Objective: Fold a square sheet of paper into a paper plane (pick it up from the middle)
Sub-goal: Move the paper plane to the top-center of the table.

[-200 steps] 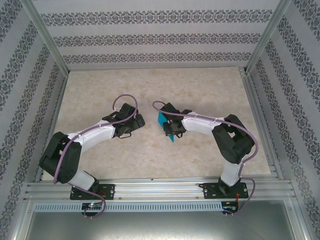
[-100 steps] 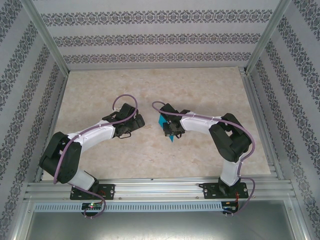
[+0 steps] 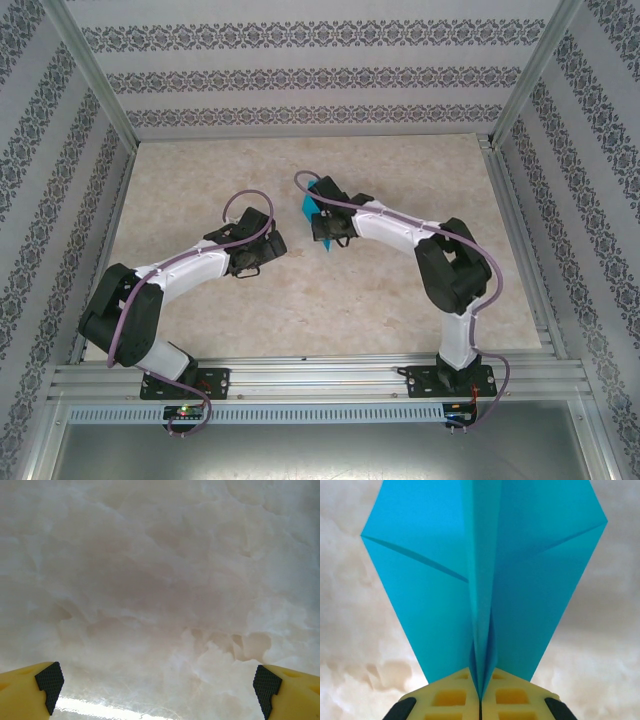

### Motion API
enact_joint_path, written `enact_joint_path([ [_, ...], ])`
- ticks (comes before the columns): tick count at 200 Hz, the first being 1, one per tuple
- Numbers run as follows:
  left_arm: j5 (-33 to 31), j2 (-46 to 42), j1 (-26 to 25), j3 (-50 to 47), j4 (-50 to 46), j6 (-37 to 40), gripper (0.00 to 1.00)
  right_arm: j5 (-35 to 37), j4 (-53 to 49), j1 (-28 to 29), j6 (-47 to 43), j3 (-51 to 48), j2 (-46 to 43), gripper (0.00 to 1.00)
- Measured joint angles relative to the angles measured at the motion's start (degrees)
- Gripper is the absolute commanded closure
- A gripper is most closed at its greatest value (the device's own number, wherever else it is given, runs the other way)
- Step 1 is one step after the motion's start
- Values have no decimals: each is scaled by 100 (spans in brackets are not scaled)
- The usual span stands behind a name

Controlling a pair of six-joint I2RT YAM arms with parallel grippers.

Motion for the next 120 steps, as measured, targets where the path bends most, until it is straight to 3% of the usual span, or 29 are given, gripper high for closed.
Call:
enact_joint_path([
  [68, -35, -55, 24, 0, -42, 0, 0, 26, -385, -562, -350, 1567, 1392, 91],
  [120, -28, -55, 24, 0, -42, 0, 0, 90, -702, -868, -442, 1963, 1816, 87],
])
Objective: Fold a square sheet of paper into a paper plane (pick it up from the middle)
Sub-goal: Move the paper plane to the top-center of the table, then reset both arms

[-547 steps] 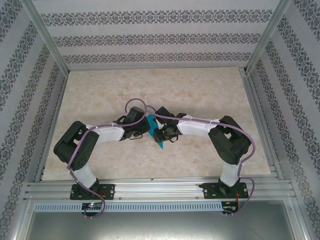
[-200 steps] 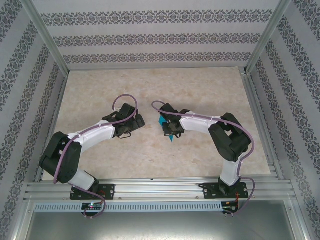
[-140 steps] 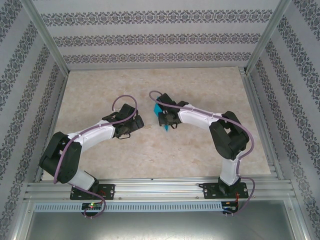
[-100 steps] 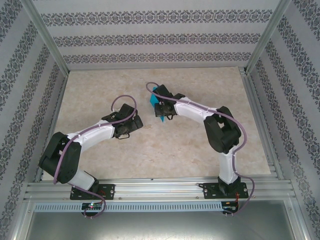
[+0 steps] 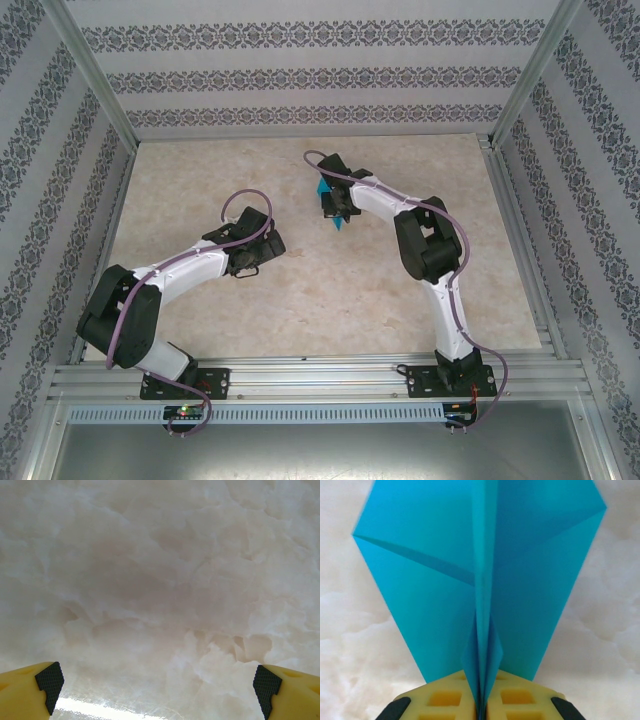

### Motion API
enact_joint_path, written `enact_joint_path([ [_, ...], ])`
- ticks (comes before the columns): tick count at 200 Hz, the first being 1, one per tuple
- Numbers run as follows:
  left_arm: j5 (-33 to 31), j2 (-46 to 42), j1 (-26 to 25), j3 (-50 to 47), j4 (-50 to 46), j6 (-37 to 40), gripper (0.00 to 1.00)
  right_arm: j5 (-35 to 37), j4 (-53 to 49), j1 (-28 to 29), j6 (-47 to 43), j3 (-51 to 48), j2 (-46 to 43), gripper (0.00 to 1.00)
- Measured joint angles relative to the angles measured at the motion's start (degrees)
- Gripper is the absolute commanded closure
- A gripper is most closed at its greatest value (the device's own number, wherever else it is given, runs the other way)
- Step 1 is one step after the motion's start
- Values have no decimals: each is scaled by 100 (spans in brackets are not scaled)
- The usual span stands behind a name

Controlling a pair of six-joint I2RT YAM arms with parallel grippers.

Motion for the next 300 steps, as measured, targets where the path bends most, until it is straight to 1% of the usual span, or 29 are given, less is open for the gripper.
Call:
enact_joint_path([
  [24, 20, 0, 0, 0, 0, 0, 0, 37, -63, -26, -2, 76, 94, 83],
  [78, 17, -9, 0, 0, -2, 0, 0, 79, -197, -26, 22, 240, 190, 84],
  [101, 4, -61, 2, 52, -146, 7, 0, 70, -264, -15, 37, 245, 157, 80],
  [120, -76, -118, 20, 247, -361, 46, 0, 33, -450, -15, 39, 245, 26, 72],
  [139, -205, -267, 125, 481, -538, 131, 0, -4, -610, -15, 17, 240, -367, 63],
  [156, -356, -431, 304, 695, -684, 247, 0, 17, -629, -17, 42, 186, -988, 53],
  [176, -522, -619, 551, 879, -835, 404, 0, 96, -485, -35, 31, -109, -1980, 41],
  [196, -723, -833, 828, 960, -970, 612, 0, 308, -96, -131, 11, -754, -3040, 29],
  [212, -990, -1045, 1025, 957, -1025, 863, 0, 651, 341, -319, -127, -1521, -3840, 15],
  [222, -1191, -1198, 1119, 929, -1016, 1045, 0, 905, 625, -476, -175, -2063, -4273, 3],
  [241, -1622, -1547, 1250, 664, -850, 1425, 0, 1419, 960, -807, -334, -2990, -4896, 2],
  [269, -2284, -1991, 1471, -131, -278, 1974, 0, 2013, 1497, -1414, -407, -4336, -5611, 2],
  [285, -2559, -2070, 1626, -704, 271, 2356, 0, 2312, 2149, -1770, -533, -5292, -5984, 2],
  [300, -2597, -2061, 1770, -1213, 824, 2732, 0, 2553, 2933, -1963, -708, -6151, -6131, 2],
])
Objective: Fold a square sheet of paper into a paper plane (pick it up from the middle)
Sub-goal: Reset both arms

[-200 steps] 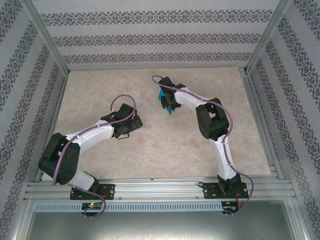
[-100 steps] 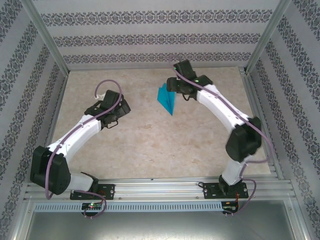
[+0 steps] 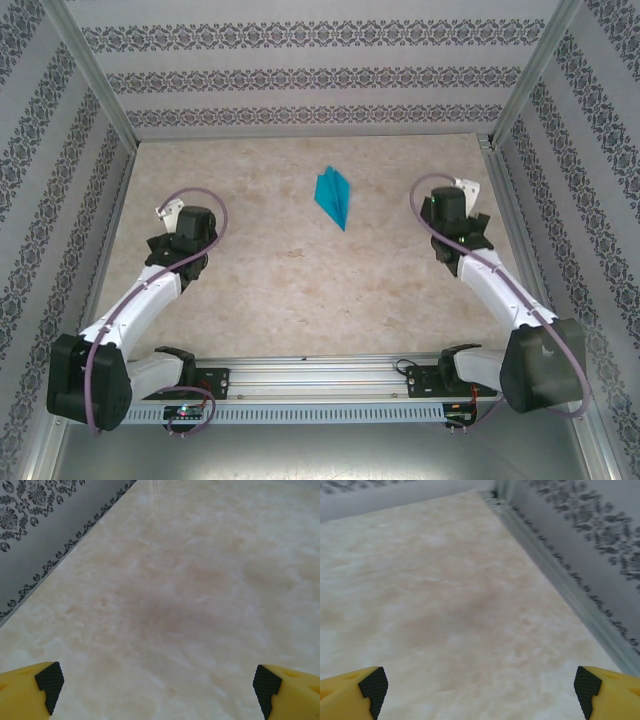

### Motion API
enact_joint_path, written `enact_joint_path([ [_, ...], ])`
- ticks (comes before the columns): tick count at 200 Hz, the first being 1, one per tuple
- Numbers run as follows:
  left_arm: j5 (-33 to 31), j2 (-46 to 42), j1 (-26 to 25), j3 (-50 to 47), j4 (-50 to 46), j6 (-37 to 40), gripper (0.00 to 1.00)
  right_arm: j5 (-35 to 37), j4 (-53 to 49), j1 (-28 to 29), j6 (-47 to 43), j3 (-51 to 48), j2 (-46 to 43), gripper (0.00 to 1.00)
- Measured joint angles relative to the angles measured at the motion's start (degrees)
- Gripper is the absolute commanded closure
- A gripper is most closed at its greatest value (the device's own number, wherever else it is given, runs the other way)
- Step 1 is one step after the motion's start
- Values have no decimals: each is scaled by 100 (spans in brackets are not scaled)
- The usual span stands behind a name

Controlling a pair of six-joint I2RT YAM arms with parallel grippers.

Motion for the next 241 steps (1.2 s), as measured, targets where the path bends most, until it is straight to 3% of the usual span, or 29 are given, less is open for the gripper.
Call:
enact_joint_path([
  [21, 125, 116, 254, -586, 833, 476, 0, 116, 710, -136, -184, -699, 243, 2],
  [56, 684, 444, 544, -1436, 2527, 1209, 0, 11, 1869, -205, -610, -846, 1054, 2],
  [135, 2330, 1255, 833, -2024, 5466, 2081, 0, -1517, 4236, -291, -1648, -1565, 1325, 2],
  [177, 2710, 2020, 855, -1908, 5901, 2208, 0, -2179, 5086, -608, -1674, -1847, 1569, 2],
  [241, 2820, 2367, 855, -1510, 5917, 2277, 0, -2417, 5228, -619, -1668, -1862, 1650, 2],
])
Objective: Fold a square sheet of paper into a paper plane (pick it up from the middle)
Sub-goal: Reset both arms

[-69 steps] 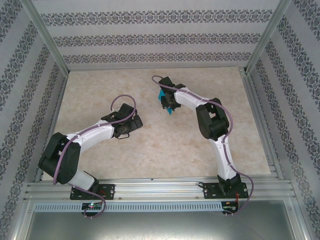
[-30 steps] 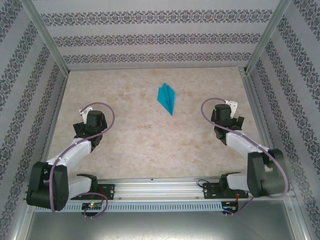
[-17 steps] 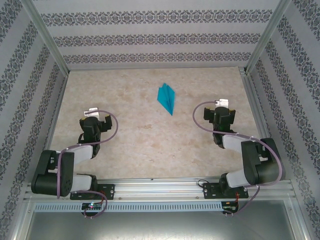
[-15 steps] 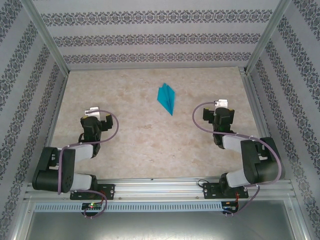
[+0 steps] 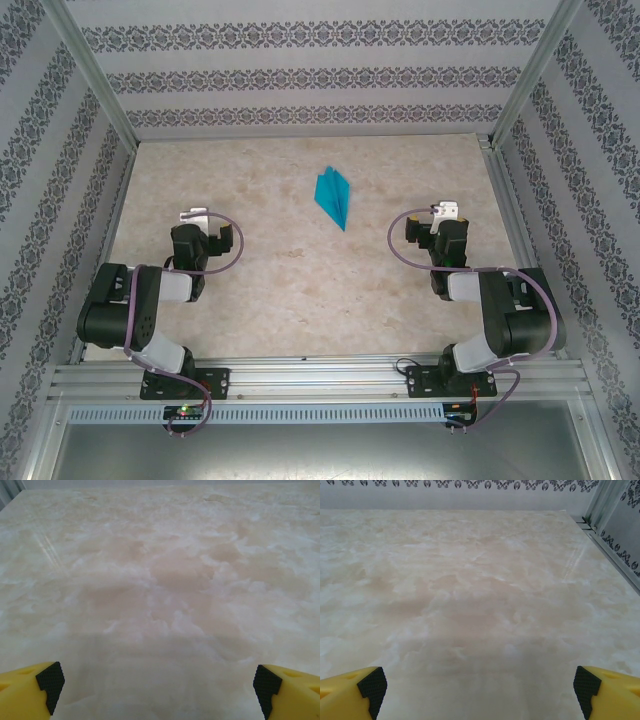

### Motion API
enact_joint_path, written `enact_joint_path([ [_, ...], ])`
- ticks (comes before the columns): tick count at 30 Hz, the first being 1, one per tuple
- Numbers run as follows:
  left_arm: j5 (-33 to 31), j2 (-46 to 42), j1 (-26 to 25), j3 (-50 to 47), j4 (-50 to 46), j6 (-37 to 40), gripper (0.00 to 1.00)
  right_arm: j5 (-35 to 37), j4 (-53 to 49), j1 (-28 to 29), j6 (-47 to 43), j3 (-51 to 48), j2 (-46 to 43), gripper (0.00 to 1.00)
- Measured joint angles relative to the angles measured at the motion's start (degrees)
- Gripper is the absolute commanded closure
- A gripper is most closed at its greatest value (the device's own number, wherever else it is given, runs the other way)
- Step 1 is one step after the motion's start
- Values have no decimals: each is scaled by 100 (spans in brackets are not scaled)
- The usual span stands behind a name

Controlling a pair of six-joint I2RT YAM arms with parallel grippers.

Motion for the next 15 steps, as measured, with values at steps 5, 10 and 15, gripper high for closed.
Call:
enact_joint_path([
  [5, 15, 0, 2, 0, -2, 2, 0, -4, 9, 0, 0, 0, 0, 2],
  [10, 15, 0, 0, 0, -2, 13, 0, -28, 37, -15, 0, 0, 0, 2],
  [15, 15, 0, 0, 0, -2, 17, 0, -44, 44, -37, 0, 0, 0, 2],
])
